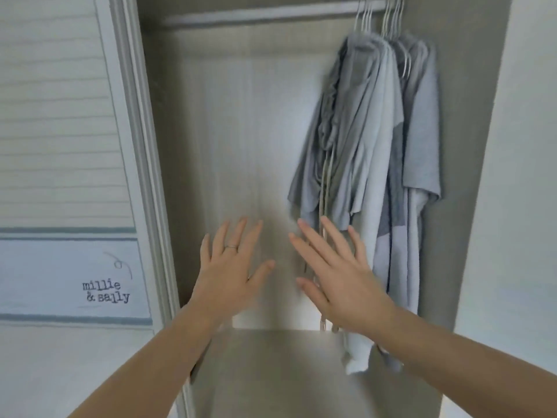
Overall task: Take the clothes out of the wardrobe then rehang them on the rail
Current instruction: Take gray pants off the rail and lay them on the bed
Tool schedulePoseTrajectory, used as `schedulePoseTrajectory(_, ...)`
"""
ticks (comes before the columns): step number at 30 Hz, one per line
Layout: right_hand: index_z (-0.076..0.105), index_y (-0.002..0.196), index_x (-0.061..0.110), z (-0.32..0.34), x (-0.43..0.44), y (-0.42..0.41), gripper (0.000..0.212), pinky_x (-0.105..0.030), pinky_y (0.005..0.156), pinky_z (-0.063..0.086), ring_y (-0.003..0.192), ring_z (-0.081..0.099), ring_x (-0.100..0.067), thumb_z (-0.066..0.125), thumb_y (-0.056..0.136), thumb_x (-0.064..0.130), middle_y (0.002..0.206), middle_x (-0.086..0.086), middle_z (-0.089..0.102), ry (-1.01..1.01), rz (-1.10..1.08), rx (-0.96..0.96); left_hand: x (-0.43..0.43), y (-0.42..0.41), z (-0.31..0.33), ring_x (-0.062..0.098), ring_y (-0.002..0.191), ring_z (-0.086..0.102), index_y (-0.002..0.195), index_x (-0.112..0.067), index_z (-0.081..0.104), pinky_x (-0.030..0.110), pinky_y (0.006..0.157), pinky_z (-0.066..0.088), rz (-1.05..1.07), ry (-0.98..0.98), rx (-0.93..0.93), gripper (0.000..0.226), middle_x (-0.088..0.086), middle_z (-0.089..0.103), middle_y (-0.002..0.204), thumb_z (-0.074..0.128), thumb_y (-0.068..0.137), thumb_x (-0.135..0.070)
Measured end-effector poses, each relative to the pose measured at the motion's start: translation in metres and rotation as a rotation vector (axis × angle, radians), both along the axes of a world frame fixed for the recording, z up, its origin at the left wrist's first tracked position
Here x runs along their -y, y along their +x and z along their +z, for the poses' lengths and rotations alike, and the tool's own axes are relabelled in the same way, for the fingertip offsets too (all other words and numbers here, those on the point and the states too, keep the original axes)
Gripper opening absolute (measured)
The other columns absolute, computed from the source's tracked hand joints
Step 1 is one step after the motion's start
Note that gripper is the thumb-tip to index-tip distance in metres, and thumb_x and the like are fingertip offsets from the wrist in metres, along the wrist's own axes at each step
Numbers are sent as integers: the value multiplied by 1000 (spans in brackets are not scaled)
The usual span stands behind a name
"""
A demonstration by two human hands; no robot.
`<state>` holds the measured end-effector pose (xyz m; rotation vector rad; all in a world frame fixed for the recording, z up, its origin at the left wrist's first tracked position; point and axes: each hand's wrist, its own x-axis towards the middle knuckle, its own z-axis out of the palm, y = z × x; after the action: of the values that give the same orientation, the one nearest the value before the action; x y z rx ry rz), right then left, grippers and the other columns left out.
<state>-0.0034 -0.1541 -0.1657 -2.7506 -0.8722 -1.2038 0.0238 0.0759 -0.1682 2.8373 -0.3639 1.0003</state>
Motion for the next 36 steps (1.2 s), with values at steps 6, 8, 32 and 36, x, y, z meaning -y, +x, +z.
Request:
schedulePoseTrajectory(6,20,157,27,102,13,42,63,-61,118,10,152,1,-25,30,100,54,165,7,8,-48,-56,215,12,68,91,21,152,-14,157,-40,-6,51,122,-1,-29,55,183,80,-8,-8,167,-3,84,-75)
schedulePoseTrajectory(8,20,157,27,132,18,53,63,-58,119,5,152,-1,-24,28,100,54,165,8,8,-54,-85,262,17,93,114,20,152,-14,156,-42,-9,50,122,-2,-64,53,225,76,-9,-9,166,3,88,-76)
schedulePoseTrajectory(32,39,142,28,321,72,191,51,-40,98,27,124,43,-22,42,94,42,134,9,54,-110,-717,465,155,408,287,20,152,2,156,-38,10,47,119,10,-509,-385,150,73,-7,9,166,32,94,-69)
schedulePoseTrajectory(36,45,133,25,336,70,218,42,-38,86,30,109,47,-25,40,93,37,118,6,59,-163,-850,489,176,443,313,23,151,9,157,-35,12,49,117,17,-602,-454,140,75,-8,13,165,34,94,-69)
